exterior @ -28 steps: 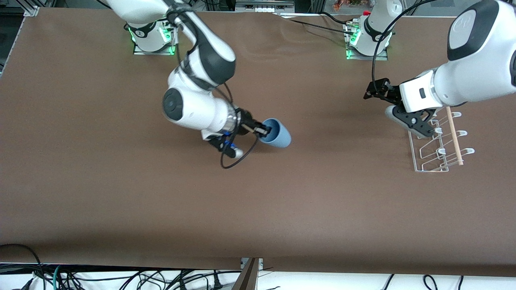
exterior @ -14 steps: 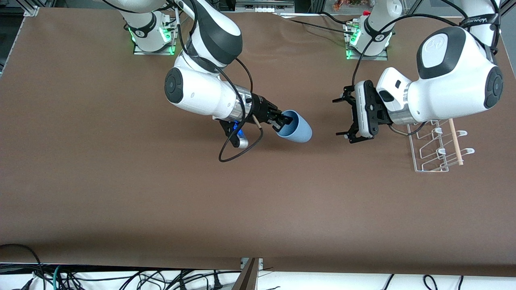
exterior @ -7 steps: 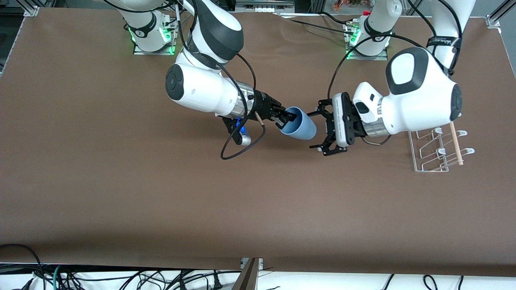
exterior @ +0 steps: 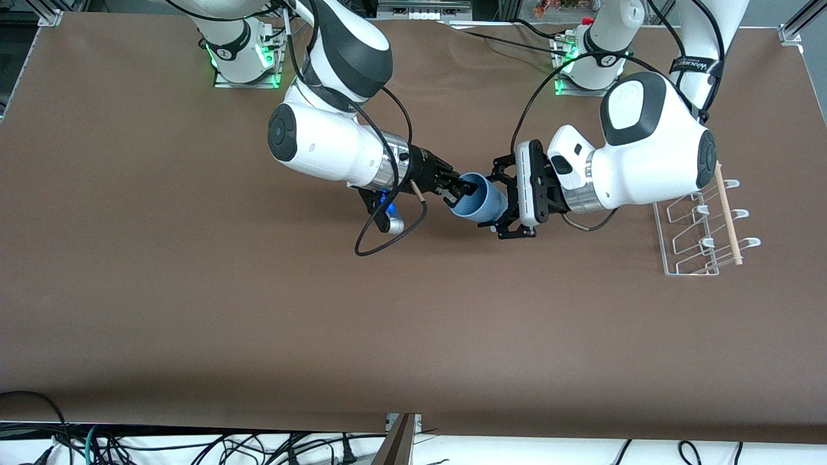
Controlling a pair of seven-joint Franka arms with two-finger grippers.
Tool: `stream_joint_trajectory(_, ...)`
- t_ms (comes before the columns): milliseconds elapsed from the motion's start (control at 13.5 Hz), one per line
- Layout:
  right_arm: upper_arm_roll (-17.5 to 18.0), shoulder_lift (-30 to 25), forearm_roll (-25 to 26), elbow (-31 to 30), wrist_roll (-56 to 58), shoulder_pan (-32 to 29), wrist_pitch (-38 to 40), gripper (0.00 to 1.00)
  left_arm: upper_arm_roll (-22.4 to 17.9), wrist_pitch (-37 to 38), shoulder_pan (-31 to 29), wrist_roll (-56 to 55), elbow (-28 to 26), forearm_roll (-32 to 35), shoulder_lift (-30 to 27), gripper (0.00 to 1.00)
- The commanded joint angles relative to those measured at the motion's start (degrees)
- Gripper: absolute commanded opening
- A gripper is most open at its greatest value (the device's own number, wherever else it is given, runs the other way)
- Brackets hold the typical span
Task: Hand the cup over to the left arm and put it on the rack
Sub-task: 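Close the left gripper on the cup's base beside the right gripper, then open the right gripper and draw it back from the cup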
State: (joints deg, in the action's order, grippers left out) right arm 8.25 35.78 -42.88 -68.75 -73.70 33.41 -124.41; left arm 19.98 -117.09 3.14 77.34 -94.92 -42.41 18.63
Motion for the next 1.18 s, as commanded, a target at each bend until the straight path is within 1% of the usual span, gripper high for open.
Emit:
stream_joint_trajectory(0, 0.5, 1.6, -0.1, 2.9, 0.3, -0.1, 0.3, 0.00, 0.5, -1.1, -0.2, 1.2, -0.6, -1.0, -0.6, 0.00)
stream_joint_trajectory(74, 0.0, 1.4, 0.5, 2.9, 1.3, -0.5, 0.3, 0.03, 0.5, -1.0, -0.2, 1.1, -0.5, -0.7, -0.7, 0.00)
stream_joint_trajectory(148, -0.8, 1.1, 1.3, 2.9, 2.9, -1.3, 0.3, 0.27, 0.4, -0.9, -0.3, 1.0, -0.4, -0.7, -0.8, 0.00)
stream_joint_trajectory(296, -1.7, 0.6, 2.0, 2.9, 4.4, -3.3, 0.8, 0.81, 0.5, -0.1, -0.7, 0.9, 0.1, 1.3, -0.9, 0.00)
stream_joint_trajectory(369, -2.5, -0.5, 2.5, 2.9, 4.6, -4.0, 1.0, 0.98, 0.5, 0.6, -0.9, 0.7, 0.1, 2.8, -1.0, 0.00)
stream_joint_trajectory(443, -3.3, -1.7, 4.0, 2.9, 5.0, -4.8, 1.3, 0.99, 0.1, 2.3, -0.9, 0.5, 0.3, 3.6, -1.2, 0.00)
stream_joint_trajectory(517, -3.6, -3.2, 4.9, 2.8, 5.0, -6.1, 2.5, 0.99, -0.1, 4.1, -1.2, 0.0, 0.3, 5.9, -1.8, 0.00)
stream_joint_trajectory(665, -4.0, -5.7, 5.9, 2.8, 6.7, -10.1, 6.9, 0.99, -0.3, 7.0, -1.9, -2.7, 0.5, 12.7, -2.2, 0.00)
stream_joint_trajectory(739, -4.4, -6.4, 6.6, 2.8, 8.1, -12.6, 10.4, 0.99, -0.4, 8.4, -2.1, -4.7, 0.8, 15.1, -2.2, 0.00)
stream_joint_trajectory(961, -4.6, -8.5, 7.7, 2.8, 14.4, -18.6, 20.1, 0.99, -0.7, 11.7, -3.5, -7.2, 1.7, 25.5, -2.0, 0.00)
stream_joint_trajectory(1034, -5.3, -9.2, 9.2, 2.8, 18.0, -20.2, 24.0, 0.99, -1.1, 13.6, -3.8, -7.4, 2.1, 29.2, -1.9, 0.00)
stream_joint_trajectory(1108, -6.1, -9.5, 11.8, 2.8, 21.0, -20.5, 28.7, 0.99, -1.5, 14.9, -3.9, -9.0, 2.4, 33.8, -2.0, 0.00)
